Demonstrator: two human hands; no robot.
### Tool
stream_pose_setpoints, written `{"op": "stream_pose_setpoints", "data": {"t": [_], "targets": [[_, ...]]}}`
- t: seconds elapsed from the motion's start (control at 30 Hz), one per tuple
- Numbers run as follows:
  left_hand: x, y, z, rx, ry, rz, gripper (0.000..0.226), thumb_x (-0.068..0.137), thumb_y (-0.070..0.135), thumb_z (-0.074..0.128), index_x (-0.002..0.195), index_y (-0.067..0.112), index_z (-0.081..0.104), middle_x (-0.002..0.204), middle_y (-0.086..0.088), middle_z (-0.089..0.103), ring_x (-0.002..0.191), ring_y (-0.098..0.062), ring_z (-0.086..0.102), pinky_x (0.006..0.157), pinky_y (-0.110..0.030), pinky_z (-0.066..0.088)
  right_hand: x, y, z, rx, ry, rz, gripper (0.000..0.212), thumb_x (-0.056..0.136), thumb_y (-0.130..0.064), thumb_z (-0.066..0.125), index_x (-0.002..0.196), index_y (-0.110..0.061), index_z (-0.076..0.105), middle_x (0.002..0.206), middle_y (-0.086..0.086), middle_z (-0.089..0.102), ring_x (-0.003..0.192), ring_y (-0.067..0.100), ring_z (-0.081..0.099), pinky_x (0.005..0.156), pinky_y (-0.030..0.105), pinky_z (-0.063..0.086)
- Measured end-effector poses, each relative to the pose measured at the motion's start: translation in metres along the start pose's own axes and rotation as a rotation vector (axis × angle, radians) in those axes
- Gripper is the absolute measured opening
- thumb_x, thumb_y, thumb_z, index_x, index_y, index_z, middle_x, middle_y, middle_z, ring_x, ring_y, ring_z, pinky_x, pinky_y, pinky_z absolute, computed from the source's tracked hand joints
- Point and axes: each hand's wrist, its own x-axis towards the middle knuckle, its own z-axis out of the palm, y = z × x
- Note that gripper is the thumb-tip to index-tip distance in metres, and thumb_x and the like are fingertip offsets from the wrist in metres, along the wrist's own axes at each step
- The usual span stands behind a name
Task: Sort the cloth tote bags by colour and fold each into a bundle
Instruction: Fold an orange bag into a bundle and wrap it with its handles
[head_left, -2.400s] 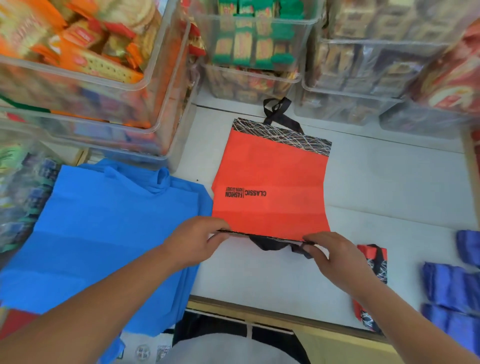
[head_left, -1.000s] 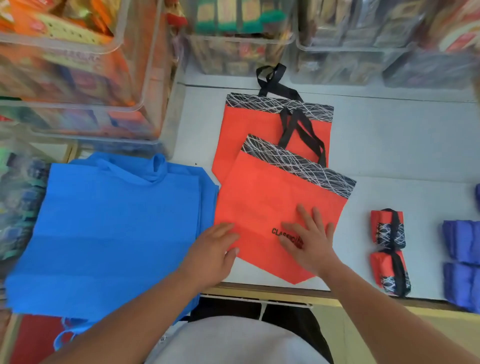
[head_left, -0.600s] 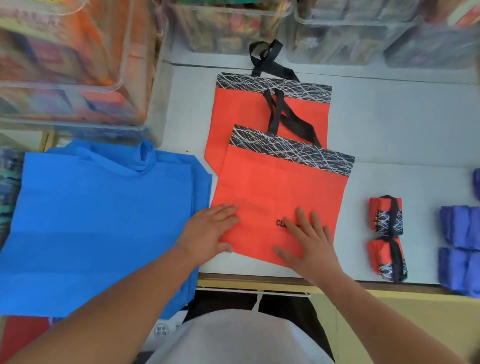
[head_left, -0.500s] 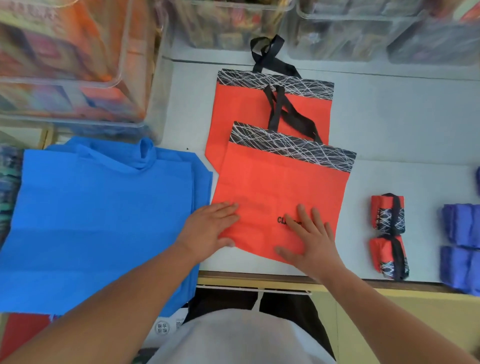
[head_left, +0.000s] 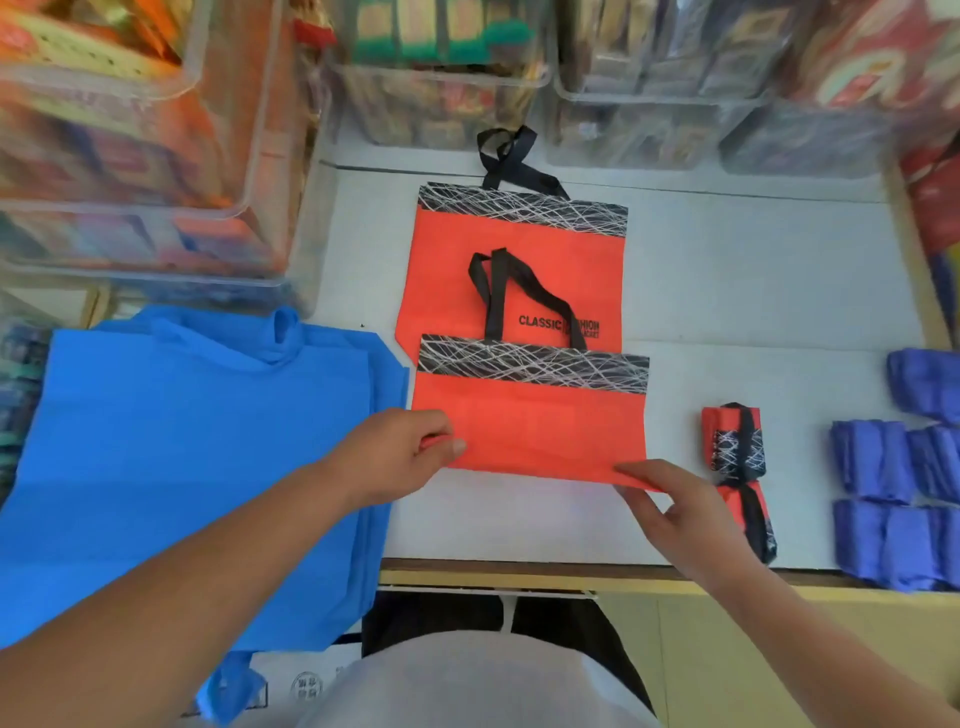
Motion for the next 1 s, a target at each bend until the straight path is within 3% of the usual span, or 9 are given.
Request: {"op": "stream_pose_setpoints", "data": {"t": [0.13, 0.23, 0.3, 0.43, 0.57, 0.67, 0.77, 0.83, 1.0], "targets": [[0.003, 0.014, -0.018, -0.129, 0.213, -0.119, 0.052, 0.097, 0.067, 0.037, 0.081, 0.021, 0.056, 0.067, -0.001, 0.059, 0.064, -0.019, 0.059, 0.066, -0.040, 0.053, 0.022, 0.003, -0.012, 0.141, -0.019, 0.247, 0.018, 0.094, -0.040, 0.067, 0.108, -0.030, 0.070, 0.102, -0.014, 0.071, 0.100, 0.008, 0.066, 0.083, 0.025, 0.047], [0.006, 0.027, -0.017, 0.054, 0.532, -0.003, 0.031, 0.100, 0.047, 0.046, 0.098, 0.021, 0.063, 0.096, 0.004, 0.065, 0.091, -0.018, 0.060, 0.082, -0.037, 0.050, 0.047, 0.009, -0.011, 0.058, -0.025, 0.264, 0.041, 0.097, -0.036, 0.066, 0.133, -0.017, 0.062, 0.137, -0.005, 0.051, 0.130, 0.014, 0.049, 0.109, 0.027, 0.034], [0.006, 0.034, -0.006, 0.173, 0.602, 0.134, 0.020, 0.098, 0.030, 0.058, 0.110, 0.016, 0.065, 0.118, 0.001, 0.062, 0.111, -0.019, 0.056, 0.093, -0.034, 0.046, 0.062, 0.010, -0.007, 0.060, -0.028, 0.290, 0.043, 0.098, -0.032, 0.065, 0.136, -0.011, 0.060, 0.138, 0.000, 0.053, 0.130, 0.017, 0.048, 0.110, 0.028, 0.033], [0.009, 0.021, 0.030, 0.289, 0.303, 0.288, 0.033, 0.098, 0.034, 0.053, 0.118, 0.014, 0.069, 0.135, -0.006, 0.062, 0.130, -0.027, 0.055, 0.109, -0.045, 0.045, 0.089, 0.018, 0.007, 0.018, 0.010, 0.400, 0.040, 0.093, -0.039, 0.067, 0.121, -0.011, 0.063, 0.119, 0.008, 0.065, 0.111, 0.029, 0.061, 0.097, 0.039, 0.048], [0.021, 0.009, 0.044, 0.411, -0.125, 0.102, 0.071, 0.095, 0.059, 0.019, 0.149, 0.022, 0.046, 0.164, -0.002, 0.031, 0.154, -0.022, 0.022, 0.125, -0.048, 0.016, 0.104, 0.030, 0.012, -0.089, 0.106, 0.398, 0.036, 0.086, -0.042, 0.074, 0.105, -0.012, 0.065, 0.112, 0.008, 0.060, 0.104, 0.034, 0.059, 0.090, 0.042, 0.048], [0.033, -0.002, 0.051, 0.484, -0.178, 0.057, 0.060, 0.103, 0.055, 0.034, 0.157, 0.029, 0.031, 0.168, 0.002, 0.017, 0.155, -0.018, 0.017, 0.125, -0.045, 0.012, 0.105, 0.028, 0.018, -0.223, 0.138, 0.330, 0.049, 0.090, -0.028, 0.070, 0.133, -0.010, 0.056, 0.140, 0.017, 0.050, 0.128, 0.041, 0.048, 0.106, 0.051, 0.041], [0.039, -0.009, 0.056, 0.495, -0.120, 0.052, 0.069, 0.094, 0.057, 0.056, 0.154, 0.028, 0.039, 0.165, 0.001, 0.029, 0.148, -0.024, 0.032, 0.122, -0.043, 0.020, 0.091, 0.015, 0.028, -0.514, 0.250, -0.068, 0.057, 0.088, -0.018, 0.064, 0.143, -0.009, 0.052, 0.155, 0.024, 0.037, 0.143, 0.047, 0.033, 0.116, 0.059, 0.027], [0.041, -0.010, 0.060, 0.538, -0.086, 0.082, 0.075, 0.081, 0.054, 0.074, 0.146, 0.025, 0.051, 0.155, -0.001, 0.044, 0.135, -0.028, 0.047, 0.115, -0.044, 0.033, 0.072, 0.007, 0.046, -0.544, 0.119, -0.297, 0.051, 0.092, -0.027, 0.060, 0.141, -0.016, 0.056, 0.160, 0.018, 0.035, 0.147, 0.045, 0.029, 0.119, 0.061, 0.023], [0.048, -0.011, 0.058, 0.561, 0.016, 0.145, 0.066, 0.061, 0.051, 0.089, 0.118, 0.024, 0.071, 0.127, 0.003, 0.064, 0.101, -0.023, 0.062, 0.087, -0.037, 0.056, 0.048, 0.025, 0.081, -0.507, -0.230, -0.094, 0.065, 0.096, -0.072, 0.024, 0.157, -0.047, 0.025, 0.170, -0.007, 0.004, 0.157, 0.028, 0.001, 0.123, 0.059, 0.008]]}}
